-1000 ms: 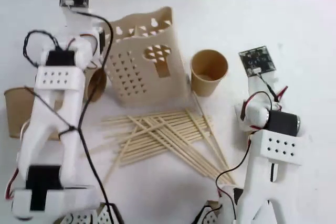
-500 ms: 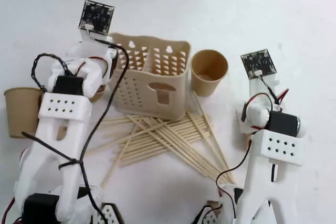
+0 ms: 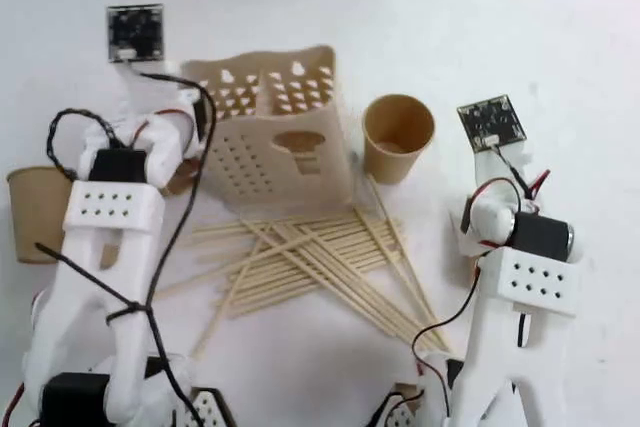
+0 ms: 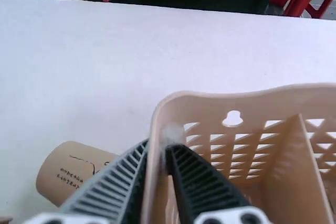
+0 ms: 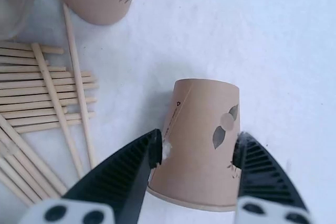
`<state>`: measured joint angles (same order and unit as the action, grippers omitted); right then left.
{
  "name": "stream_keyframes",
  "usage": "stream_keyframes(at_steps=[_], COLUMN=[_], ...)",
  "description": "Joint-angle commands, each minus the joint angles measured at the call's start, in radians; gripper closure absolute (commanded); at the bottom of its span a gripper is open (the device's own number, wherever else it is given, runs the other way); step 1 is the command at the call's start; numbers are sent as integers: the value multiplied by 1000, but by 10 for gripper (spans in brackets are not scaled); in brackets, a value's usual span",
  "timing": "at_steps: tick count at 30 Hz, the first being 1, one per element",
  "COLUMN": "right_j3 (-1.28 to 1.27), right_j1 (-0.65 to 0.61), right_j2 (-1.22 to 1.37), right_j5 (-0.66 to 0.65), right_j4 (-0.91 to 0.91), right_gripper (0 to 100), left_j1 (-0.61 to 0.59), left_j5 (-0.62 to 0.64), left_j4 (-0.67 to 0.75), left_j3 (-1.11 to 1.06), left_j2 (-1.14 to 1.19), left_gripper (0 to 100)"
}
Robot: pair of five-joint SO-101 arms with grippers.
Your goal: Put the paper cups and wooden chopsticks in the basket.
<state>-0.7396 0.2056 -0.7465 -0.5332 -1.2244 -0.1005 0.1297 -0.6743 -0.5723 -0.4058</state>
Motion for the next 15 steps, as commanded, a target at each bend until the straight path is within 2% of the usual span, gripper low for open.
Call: stream_keyframes(at_steps=[1,11,15], right_j3=[8,6,6], right_j1=[1,1,-4], right_j2=[-4,-7,-7], right_j5=[-9,-8,-9], right_j4=[-8,-15,-28], right_gripper=[769,769,769], left_j1=[-31,56,71], left_j5=[66,75,81], left_j4=[25,103,103], left_j3=[-18,-118,-124], left_j2=[-51,-47,-50], left_gripper=[947,941,900])
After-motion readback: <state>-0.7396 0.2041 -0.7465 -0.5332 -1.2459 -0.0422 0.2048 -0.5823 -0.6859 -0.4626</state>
